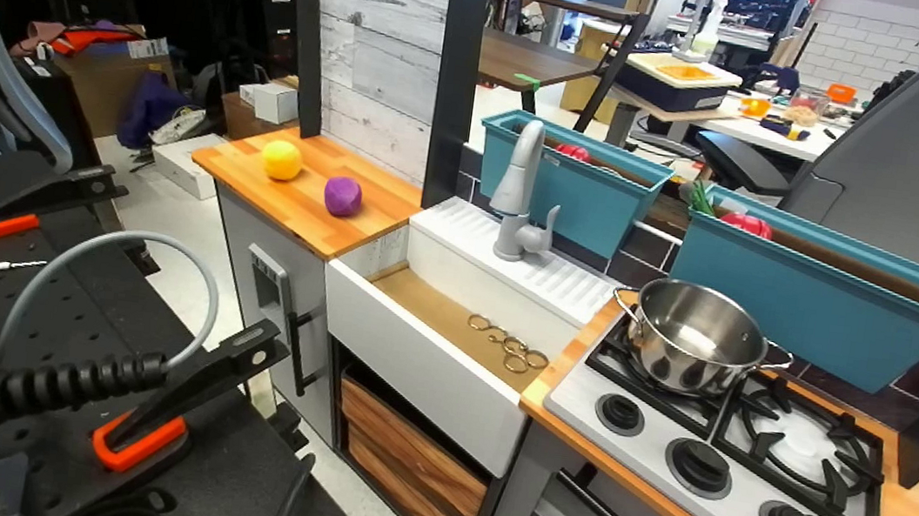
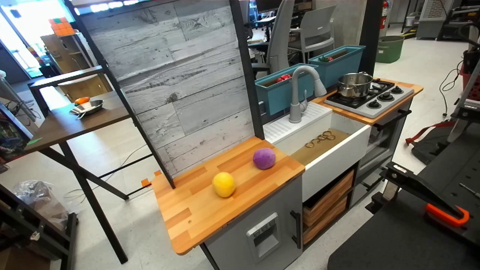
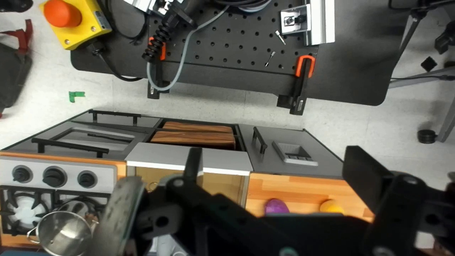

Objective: Put the purple plushy in the sink

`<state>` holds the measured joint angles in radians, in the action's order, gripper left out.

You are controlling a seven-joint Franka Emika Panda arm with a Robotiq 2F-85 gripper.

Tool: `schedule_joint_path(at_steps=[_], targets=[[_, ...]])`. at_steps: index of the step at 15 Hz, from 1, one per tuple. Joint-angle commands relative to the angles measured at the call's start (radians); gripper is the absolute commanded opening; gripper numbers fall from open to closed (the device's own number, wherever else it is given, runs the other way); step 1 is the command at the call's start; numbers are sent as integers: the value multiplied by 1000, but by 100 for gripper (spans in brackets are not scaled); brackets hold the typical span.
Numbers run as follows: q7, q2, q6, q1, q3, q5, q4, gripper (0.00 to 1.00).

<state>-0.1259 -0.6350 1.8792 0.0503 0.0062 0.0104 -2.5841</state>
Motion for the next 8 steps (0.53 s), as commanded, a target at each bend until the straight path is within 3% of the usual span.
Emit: schedule_joint_path(at_steps=[1, 8], targets=[[76, 149, 128, 61, 66, 62, -9, 100], [385, 598, 513, 49, 187, -59, 58, 100]])
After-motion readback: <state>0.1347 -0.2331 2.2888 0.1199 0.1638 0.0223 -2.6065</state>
